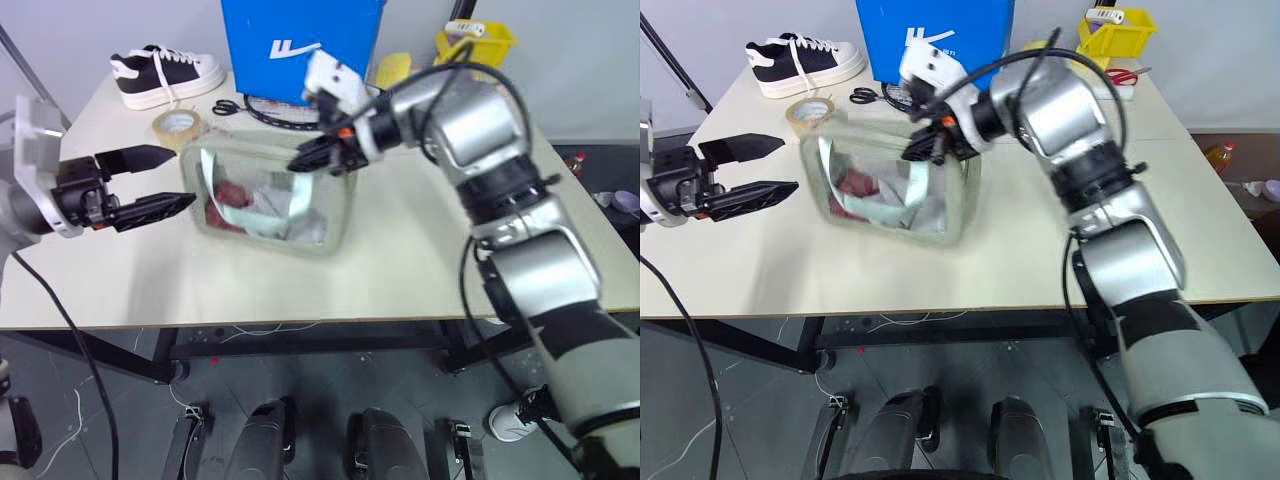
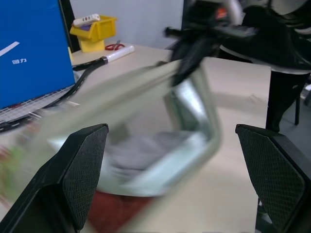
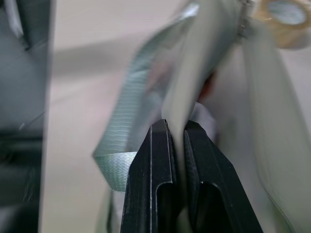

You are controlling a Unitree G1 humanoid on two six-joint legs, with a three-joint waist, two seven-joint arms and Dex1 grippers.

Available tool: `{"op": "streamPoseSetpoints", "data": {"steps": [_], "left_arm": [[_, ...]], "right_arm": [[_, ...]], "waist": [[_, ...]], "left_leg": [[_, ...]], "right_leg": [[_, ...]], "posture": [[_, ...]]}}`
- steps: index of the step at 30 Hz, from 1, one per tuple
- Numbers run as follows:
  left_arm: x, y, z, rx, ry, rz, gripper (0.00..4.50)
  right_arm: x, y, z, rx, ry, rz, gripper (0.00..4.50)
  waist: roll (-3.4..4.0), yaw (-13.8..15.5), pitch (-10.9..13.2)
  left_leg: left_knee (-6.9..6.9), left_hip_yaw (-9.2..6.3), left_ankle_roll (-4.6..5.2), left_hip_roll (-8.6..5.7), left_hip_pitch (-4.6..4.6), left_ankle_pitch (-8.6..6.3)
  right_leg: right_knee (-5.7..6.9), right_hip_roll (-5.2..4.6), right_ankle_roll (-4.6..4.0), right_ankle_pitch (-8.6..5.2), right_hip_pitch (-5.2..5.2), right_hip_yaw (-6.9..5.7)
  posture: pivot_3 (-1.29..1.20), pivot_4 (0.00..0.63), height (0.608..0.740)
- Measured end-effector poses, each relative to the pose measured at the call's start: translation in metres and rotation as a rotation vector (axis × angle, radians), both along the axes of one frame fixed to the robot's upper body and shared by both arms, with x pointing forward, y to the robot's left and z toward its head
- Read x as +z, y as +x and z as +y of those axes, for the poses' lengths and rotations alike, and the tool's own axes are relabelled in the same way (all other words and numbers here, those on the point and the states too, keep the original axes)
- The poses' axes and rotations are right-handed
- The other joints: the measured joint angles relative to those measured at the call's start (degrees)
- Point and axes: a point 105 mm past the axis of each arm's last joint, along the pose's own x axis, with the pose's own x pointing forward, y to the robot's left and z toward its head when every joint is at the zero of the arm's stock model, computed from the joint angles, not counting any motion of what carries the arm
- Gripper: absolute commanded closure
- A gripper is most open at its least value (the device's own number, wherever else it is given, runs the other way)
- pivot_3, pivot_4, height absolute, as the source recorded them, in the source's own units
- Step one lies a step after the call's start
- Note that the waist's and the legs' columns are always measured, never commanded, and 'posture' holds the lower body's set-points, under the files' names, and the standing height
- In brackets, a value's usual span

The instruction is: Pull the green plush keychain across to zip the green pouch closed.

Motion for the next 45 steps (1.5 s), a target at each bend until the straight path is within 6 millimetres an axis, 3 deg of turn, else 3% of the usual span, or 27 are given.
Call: {"op": "streamPoseSetpoints", "data": {"steps": [4, 8, 11, 14, 17, 18, 22, 25, 26, 28, 31, 35, 45], "left_arm": [[-0.001, 0.001, 0.001, 0.002, 0.000, 0.002, 0.00], [-0.001, 0.001, 0.000, -0.002, 0.000, 0.002, 0.00], [-0.003, 0.001, -0.002, -0.010, 0.004, 0.005, 0.00], [-0.005, 0.002, -0.006, -0.031, 0.015, 0.016, 0.00], [-0.004, 0.004, -0.005, -0.029, 0.014, 0.015, 0.00], [-0.003, 0.004, -0.005, -0.031, 0.016, 0.012, 0.00], [-0.003, 0.003, -0.006, -0.041, 0.023, 0.005, 0.00], [-0.008, 0.003, -0.003, -0.034, 0.049, 0.021, 0.00], [-0.013, 0.004, -0.002, -0.029, 0.068, 0.033, 0.00], [-0.022, 0.004, -0.001, -0.027, 0.086, 0.063, 0.00], [-0.032, 0.006, 0.004, -0.015, 0.088, 0.100, 0.00], [-0.044, 0.010, 0.019, 0.036, 0.094, 0.147, 0.00], [-0.059, 0.025, 0.046, 0.139, 0.031, 0.207, 0.00]], "right_arm": [[-0.018, -0.022, -0.020, 0.104, -0.059, -0.009, 4.47], [-0.033, -0.030, -0.026, 0.090, -0.076, -0.008, 4.47], [-0.031, -0.027, -0.025, 0.023, -0.049, -0.012, 3.42], [-0.028, -0.037, -0.028, 0.020, -0.026, 0.002, 1.98], [-0.027, -0.049, -0.032, 0.034, -0.012, 0.020, 0.26], [-0.025, -0.051, -0.034, 0.031, -0.009, 0.018, 0.06], [-0.019, -0.050, -0.050, -0.023, -0.003, -0.006, 0.06], [-0.029, -0.045, -0.067, -0.086, -0.031, -0.006, 0.06], [-0.033, -0.043, -0.070, -0.097, -0.042, -0.008, 0.28], [-0.040, -0.040, -0.072, -0.115, -0.054, -0.010, 0.93], [-0.050, -0.037, -0.076, -0.144, -0.057, 0.006, 2.46], [-0.049, -0.039, -0.075, -0.152, -0.051, 0.006, 4.45], [-0.048, -0.050, -0.068, -0.183, -0.036, 0.044, 4.45]], "waist": [[0.00, -0.02, 0.00], [0.00, -0.19, 0.00], [0.00, -0.13, 0.00], [0.00, 0.31, 0.00], [-0.01, 0.33, 0.00], [-0.01, 0.28, 0.00], [-0.01, 0.18, 0.00], [-0.01, 0.16, 0.00], [-0.01, 0.15, 0.00], [0.00, 0.02, 0.00], [0.00, 0.02, 0.00], [0.00, 0.07, 0.00], [0.00, 0.19, 0.00]], "left_leg": [[-0.01, 0.01, 0.04, 0.01, 0.01, -0.03], [-0.03, 0.03, -0.08, 0.04, 0.10, 0.05], [-0.02, 0.03, -0.12, 0.04, 0.10, 0.07], [0.01, 0.02, -0.12, 0.04, 0.08, 0.07], [0.05, -0.01, 0.03, 0.03, 0.16, -0.02], [0.04, -0.01, 0.10, 0.03, 0.20, -0.06], [-0.01, -0.01, 0.09, 0.04, 0.22, -0.06], [-0.01, 0.01, 0.10, 0.04, 0.31, -0.07], [-0.05, 0.01, 0.11, 0.04, 0.39, -0.07], [-0.07, 0.02, 0.12, 0.06, 0.40, -0.08], [-0.06, 0.03, 0.12, 0.07, 0.38, -0.08], [-0.05, 0.02, 0.12, 0.07, 0.38, -0.08], [-0.05, 0.00, 0.14, 0.07, 0.37, -0.10]], "right_leg": [[0.00, -0.01, 0.00, 0.00, 0.00, 0.00], [0.01, -0.06, 0.00, 0.00, 0.06, 0.00], [0.00, -0.07, 0.00, 0.00, 0.06, 0.00], [-0.01, -0.07, 0.00, 0.00, 0.10, -0.01], [-0.06, -0.08, 0.00, 0.00, 0.25, -0.03], [-0.06, -0.08, 0.00, 0.00, 0.26, -0.03], [-0.08, -0.10, 0.00, 0.00, 0.27, -0.02], [-0.13, -0.11, 0.00, 0.00, 0.38, -0.02], [-0.14, -0.11, 0.00, 0.00, 0.44, -0.02], [-0.14, -0.11, 0.00, 0.00, 0.43, -0.01], [-0.15, -0.11, 0.00, 0.00, 0.42, 0.00], [-0.15, -0.12, 0.00, 0.00, 0.42, 0.00], [-0.17, -0.19, -0.01, 0.00, 0.42, -0.01]], "posture": [[0.00, 0.150, 0.707], [0.00, 0.150, 0.707], [0.00, 0.150, 0.707], [0.00, 0.150, 0.707], [0.00, 0.150, 0.707], [0.00, 0.150, 0.707], [0.00, 0.150, 0.707], [0.00, 0.150, 0.707], [0.00, 0.150, 0.707], [0.00, 0.150, 0.707], [0.00, 0.150, 0.707], [0.00, 0.150, 0.707], [0.00, 0.150, 0.707]]}}
